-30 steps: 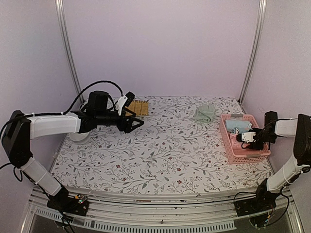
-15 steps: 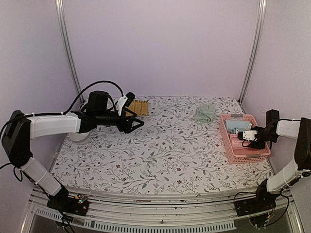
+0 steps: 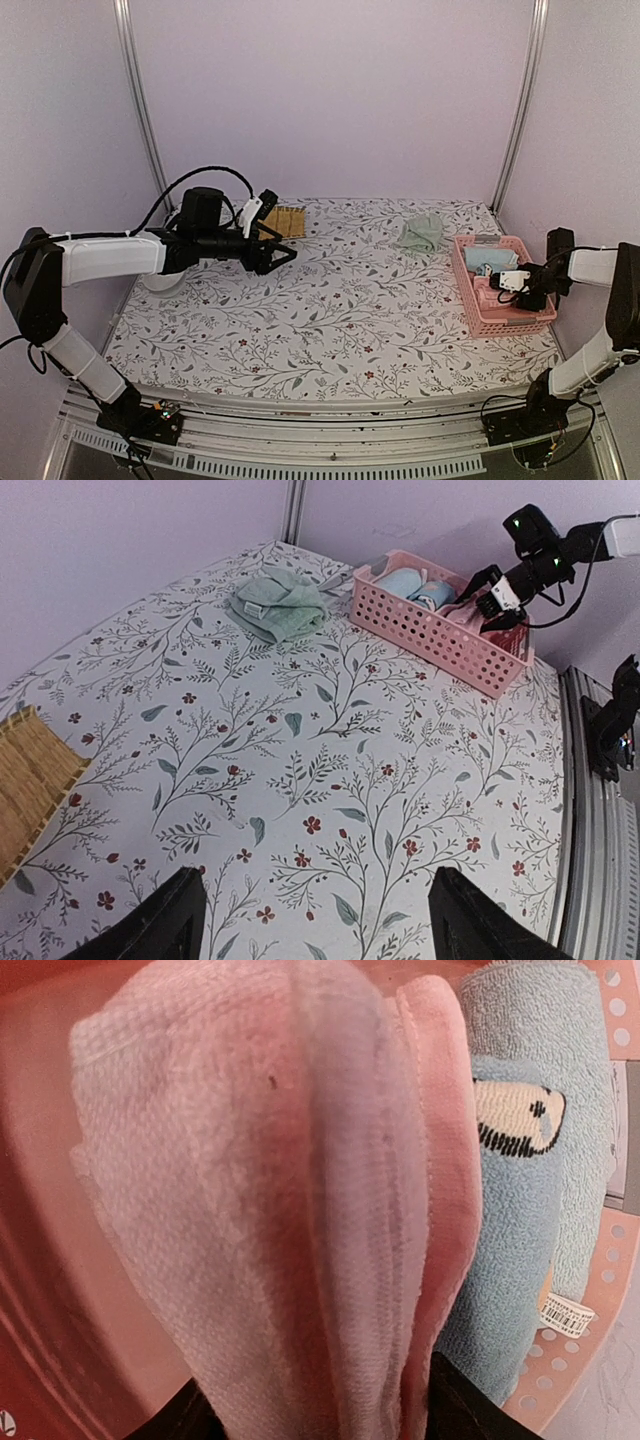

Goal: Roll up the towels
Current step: Place the towel in the storage box.

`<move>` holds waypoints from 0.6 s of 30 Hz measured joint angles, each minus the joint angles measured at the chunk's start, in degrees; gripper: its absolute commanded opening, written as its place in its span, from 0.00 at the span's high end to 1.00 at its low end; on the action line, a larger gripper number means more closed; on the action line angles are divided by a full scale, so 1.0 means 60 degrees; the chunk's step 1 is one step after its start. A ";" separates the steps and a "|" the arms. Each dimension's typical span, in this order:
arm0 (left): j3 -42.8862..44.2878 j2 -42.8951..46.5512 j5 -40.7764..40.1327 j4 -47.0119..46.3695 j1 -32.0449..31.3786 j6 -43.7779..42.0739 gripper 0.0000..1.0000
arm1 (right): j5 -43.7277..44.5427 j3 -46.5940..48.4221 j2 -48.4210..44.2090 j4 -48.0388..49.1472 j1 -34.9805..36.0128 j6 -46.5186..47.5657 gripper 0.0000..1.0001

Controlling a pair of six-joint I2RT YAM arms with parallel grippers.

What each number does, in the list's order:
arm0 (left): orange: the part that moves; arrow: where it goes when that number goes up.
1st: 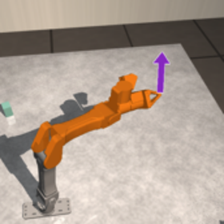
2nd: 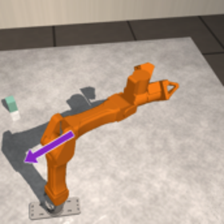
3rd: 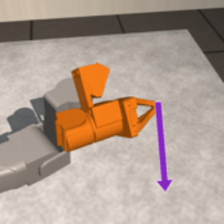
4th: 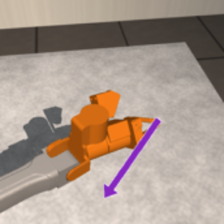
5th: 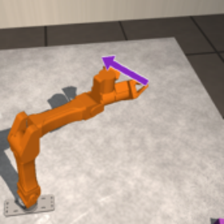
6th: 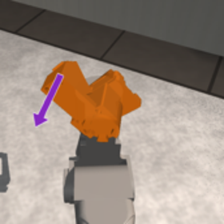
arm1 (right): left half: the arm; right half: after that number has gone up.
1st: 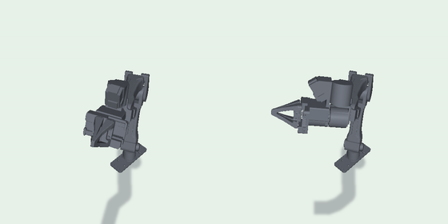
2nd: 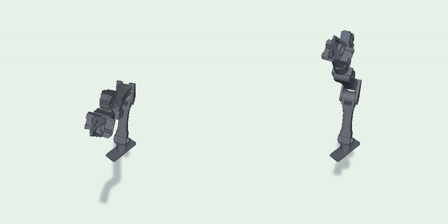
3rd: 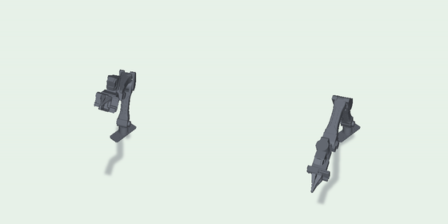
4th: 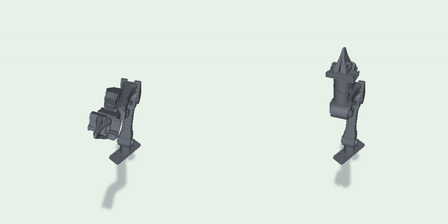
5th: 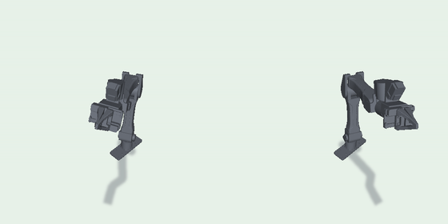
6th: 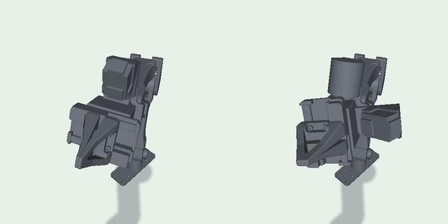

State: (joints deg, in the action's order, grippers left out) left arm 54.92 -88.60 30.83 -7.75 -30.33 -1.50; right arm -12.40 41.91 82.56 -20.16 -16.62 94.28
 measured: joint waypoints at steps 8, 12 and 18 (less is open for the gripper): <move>0.0000 0.0000 0.0044 0.0000 0.0004 0.0007 0.21 | 0.0025 -0.0040 -0.0091 -0.0488 0.0000 -0.0026 0.27; 0.0000 0.0000 0.0117 0.0004 0.0004 0.0011 0.21 | 0.0058 0.0007 -0.0091 -0.0980 0.0000 0.0011 0.27; 0.0000 0.0000 0.0157 0.0004 0.0004 0.0018 0.21 | 0.0160 0.0335 -0.0084 -0.1472 0.0000 0.0033 0.27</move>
State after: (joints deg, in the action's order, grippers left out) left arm 54.92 -88.60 31.77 -7.73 -30.30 -1.39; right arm -11.44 43.92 82.06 -28.99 -16.62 94.48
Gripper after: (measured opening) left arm 0.789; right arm 0.735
